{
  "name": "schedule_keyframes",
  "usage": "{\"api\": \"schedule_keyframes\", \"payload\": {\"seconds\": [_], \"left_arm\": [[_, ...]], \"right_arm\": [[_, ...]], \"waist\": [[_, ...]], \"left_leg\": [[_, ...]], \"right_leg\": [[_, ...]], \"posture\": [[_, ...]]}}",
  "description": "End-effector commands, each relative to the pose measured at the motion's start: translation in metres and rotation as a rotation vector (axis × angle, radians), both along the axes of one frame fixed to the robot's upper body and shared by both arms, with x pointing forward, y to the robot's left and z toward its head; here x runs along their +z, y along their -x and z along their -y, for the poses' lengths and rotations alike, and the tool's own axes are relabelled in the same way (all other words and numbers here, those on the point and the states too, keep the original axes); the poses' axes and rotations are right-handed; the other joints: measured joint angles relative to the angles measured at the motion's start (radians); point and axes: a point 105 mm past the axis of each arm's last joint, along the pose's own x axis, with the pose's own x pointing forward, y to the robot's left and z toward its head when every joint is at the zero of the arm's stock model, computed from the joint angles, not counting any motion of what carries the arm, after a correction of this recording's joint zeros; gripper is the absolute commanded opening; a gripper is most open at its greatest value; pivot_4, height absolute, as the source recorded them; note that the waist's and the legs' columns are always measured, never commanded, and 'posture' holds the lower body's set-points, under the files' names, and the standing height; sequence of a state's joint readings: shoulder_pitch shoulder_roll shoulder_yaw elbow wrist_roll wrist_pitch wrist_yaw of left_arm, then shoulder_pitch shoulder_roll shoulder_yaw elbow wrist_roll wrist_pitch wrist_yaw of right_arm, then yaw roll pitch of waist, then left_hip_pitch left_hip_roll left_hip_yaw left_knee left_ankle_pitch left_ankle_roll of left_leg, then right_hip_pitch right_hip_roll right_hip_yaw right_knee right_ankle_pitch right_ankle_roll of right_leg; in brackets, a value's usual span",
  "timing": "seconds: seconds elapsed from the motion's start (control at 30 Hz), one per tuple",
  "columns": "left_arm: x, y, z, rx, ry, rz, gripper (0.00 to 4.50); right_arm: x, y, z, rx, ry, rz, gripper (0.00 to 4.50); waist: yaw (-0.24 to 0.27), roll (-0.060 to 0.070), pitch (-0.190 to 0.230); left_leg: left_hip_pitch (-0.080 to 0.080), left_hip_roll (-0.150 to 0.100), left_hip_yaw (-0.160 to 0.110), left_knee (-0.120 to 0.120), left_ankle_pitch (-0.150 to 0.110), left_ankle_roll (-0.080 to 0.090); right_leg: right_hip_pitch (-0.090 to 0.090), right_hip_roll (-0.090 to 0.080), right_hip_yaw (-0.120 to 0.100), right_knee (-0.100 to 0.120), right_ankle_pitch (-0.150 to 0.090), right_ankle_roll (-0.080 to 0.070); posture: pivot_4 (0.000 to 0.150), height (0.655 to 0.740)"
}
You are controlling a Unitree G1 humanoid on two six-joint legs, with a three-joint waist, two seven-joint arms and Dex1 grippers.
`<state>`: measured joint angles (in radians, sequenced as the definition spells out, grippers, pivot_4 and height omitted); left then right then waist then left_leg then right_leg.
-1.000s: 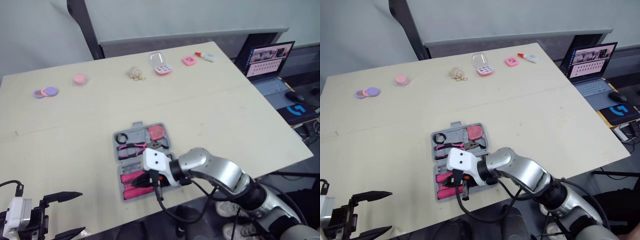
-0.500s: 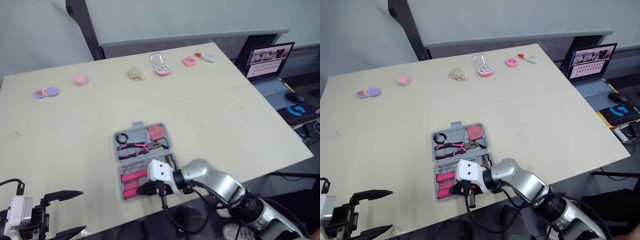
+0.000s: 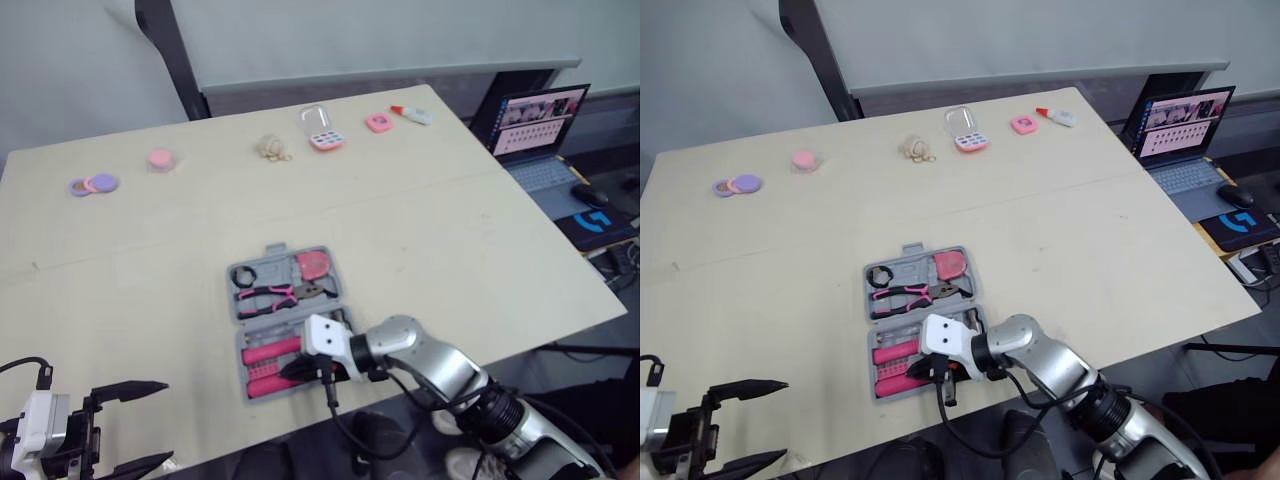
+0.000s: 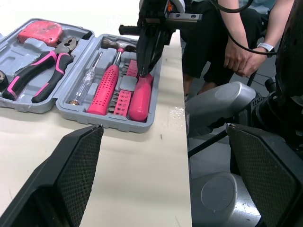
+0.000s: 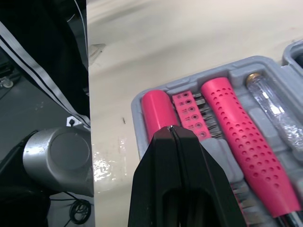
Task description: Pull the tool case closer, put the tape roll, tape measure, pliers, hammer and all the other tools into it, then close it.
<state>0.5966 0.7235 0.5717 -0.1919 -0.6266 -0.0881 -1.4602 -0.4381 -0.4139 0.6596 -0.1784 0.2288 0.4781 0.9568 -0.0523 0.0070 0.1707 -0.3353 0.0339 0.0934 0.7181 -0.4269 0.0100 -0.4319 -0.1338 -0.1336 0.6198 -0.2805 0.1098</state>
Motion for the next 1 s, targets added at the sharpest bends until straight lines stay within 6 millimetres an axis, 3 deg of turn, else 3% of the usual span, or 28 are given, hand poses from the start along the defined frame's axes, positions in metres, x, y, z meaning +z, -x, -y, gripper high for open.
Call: {"api": "schedule_keyframes", "payload": {"seconds": [0.03,0.77,1.0], "left_arm": [[0.006,0.000,0.001,-0.009,-0.018,0.015,4.50],[0.013,0.001,-0.001,-0.015,-0.025,0.008,4.50],[0.012,0.002,-0.002,-0.018,-0.025,0.004,4.50]], "right_arm": [[-0.001,0.001,0.002,0.010,-0.019,-0.007,0.02],[-0.027,0.006,0.007,-0.032,0.035,-0.045,0.02],[-0.026,0.006,0.008,-0.041,0.024,-0.045,0.02]], "waist": [[0.000,0.000,0.000],[0.000,0.000,0.000],[0.001,0.000,0.000]], "left_leg": [[0.000,0.000,0.000,0.000,0.000,0.000],[0.001,0.000,0.000,0.000,0.000,0.000],[0.001,0.000,0.000,0.000,0.000,0.000]], "right_leg": [[0.000,0.000,0.000,0.000,0.000,0.000],[0.001,0.000,0.000,0.000,0.000,0.000],[0.001,0.000,0.000,0.000,0.000,0.000]], "posture": [[0.150,0.7287],[0.150,0.7287],[0.150,0.7287]]}}
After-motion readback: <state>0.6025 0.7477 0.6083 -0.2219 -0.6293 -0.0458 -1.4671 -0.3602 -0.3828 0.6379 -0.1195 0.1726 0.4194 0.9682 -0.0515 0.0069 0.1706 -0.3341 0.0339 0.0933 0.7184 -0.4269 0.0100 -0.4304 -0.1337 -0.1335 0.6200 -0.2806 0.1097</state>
